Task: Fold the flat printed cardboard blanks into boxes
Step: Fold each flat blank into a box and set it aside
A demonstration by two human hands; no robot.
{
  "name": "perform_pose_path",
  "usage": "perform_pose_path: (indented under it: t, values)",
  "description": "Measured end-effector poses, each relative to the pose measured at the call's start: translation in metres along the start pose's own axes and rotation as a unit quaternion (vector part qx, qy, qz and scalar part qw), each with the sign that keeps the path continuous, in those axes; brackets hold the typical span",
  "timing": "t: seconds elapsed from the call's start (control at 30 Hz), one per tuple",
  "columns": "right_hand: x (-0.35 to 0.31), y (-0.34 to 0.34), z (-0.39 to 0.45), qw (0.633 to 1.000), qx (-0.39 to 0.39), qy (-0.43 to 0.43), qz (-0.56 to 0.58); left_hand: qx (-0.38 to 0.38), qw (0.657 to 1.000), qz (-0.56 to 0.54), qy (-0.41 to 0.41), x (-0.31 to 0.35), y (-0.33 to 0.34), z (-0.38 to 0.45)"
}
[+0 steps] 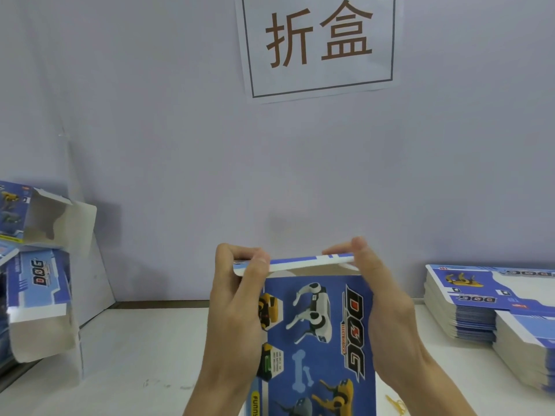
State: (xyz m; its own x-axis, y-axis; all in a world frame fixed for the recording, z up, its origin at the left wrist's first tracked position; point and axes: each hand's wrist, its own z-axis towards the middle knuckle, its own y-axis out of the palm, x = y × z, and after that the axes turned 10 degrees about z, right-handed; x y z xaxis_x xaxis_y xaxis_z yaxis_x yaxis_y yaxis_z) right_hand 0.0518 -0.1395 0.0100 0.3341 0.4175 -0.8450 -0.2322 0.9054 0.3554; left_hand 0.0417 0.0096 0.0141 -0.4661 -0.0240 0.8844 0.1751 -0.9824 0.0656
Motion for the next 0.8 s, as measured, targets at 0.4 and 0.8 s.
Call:
perform_pose_path:
  t: [0.4, 0.8]
  values:
    - [0.0019, 0.0014, 0.0021, 0.998, 0.024, -0.059, -0.031, -0.031, 0.997, 0.045, 0.05, -0.0068, -0.007, 0.008]
    - [0.0073, 0.0017, 0.0058, 0.994, 0.042, -0.085, -0.049, 0.008, 0.991, 0.101, 0.085, -0.0038, -0.0027, 0.0056]
